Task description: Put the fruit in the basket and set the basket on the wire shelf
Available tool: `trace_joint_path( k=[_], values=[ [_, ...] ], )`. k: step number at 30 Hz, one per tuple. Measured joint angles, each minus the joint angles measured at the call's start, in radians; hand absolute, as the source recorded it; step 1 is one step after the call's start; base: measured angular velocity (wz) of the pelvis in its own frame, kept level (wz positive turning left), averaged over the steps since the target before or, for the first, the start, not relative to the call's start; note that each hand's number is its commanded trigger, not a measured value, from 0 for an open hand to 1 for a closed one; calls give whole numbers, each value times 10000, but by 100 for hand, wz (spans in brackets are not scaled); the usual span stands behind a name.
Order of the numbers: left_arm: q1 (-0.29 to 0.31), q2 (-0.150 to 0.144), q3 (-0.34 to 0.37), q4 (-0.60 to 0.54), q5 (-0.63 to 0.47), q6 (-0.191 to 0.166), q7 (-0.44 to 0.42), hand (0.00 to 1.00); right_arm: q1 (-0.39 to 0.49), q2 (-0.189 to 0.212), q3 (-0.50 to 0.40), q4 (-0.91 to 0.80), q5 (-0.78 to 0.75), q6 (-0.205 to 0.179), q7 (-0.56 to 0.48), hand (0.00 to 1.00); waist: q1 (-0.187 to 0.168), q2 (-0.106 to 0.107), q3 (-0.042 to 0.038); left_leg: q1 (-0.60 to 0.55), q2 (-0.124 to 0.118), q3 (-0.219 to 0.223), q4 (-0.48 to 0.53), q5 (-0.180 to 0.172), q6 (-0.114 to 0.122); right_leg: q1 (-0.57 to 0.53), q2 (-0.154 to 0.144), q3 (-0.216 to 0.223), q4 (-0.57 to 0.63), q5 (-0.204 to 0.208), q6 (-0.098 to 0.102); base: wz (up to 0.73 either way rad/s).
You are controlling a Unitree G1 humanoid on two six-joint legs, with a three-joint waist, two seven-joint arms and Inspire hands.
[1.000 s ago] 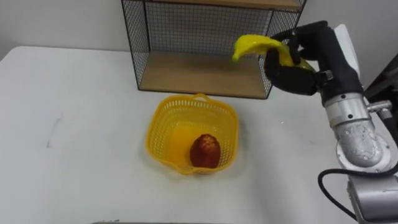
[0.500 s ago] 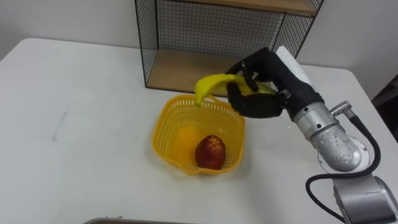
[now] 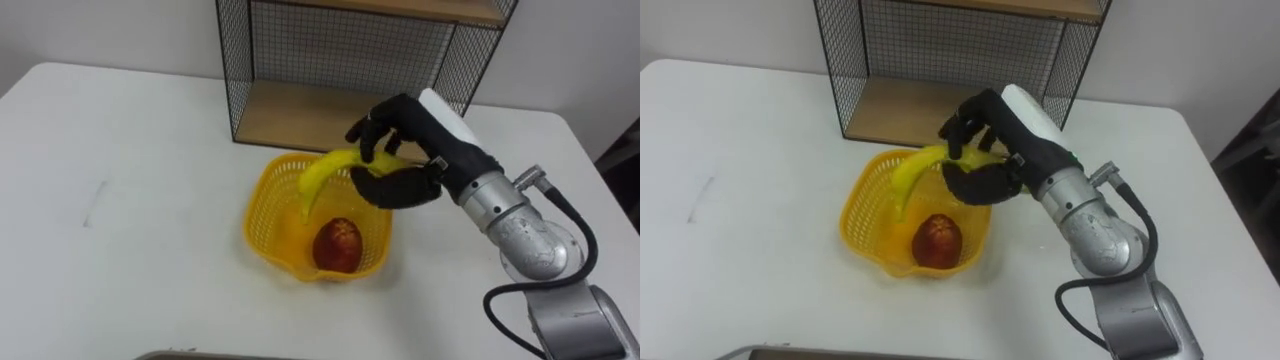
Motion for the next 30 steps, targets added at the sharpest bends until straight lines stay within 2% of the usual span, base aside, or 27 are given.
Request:
trace_joint_path(
  k=[5, 7, 10, 20, 25, 30],
  values=[
    [-13, 18, -123, 0, 2, -14, -14, 0, 0, 38, 2, 111, -18, -3, 148, 0, -4, -18, 34, 0, 0, 12, 25, 0, 1, 13, 0, 26, 5, 1, -1, 0],
    [-26, 52, -276, 0, 3, -29, -49, 0, 4, 38, 2, 203, -42, 1, 283, 0, -7, -36, 106, -11, 1, 18, 46, 0, 1, 7, 1, 36, 7, 2, -3, 0],
    [-32, 59, -373, 0, 2, -29, -200, 0, 9, 45, 4, 204, -65, 1, 448, 0, -12, -29, 139, -22, 1, 23, 55, -2, 3, -4, 1, 45, 8, 2, -4, 0],
    [-100, 58, -375, -21, 6, -36, -259, 0, 256, 64, 5, 203, -407, 2, 589, 0, 6, -21, 133, -74, 6, 22, 102, -5, 4, -47, 4, 41, 8, 3, -5, 0],
    [-100, 58, -372, -21, 7, -37, -256, 0, 256, 64, 4, 202, -407, 1, 589, 0, 5, -14, 76, -63, 9, 22, 124, -5, 4, -32, 5, 37, 13, 7, -10, 0],
    [-101, 58, -366, -21, 3, -37, -252, 0, 257, 63, 4, 189, -403, 1, 588, 0, -4, -11, 63, -43, 12, 19, 143, -4, 4, -28, 5, 33, 36, 8, -12, 0]
  ],
)
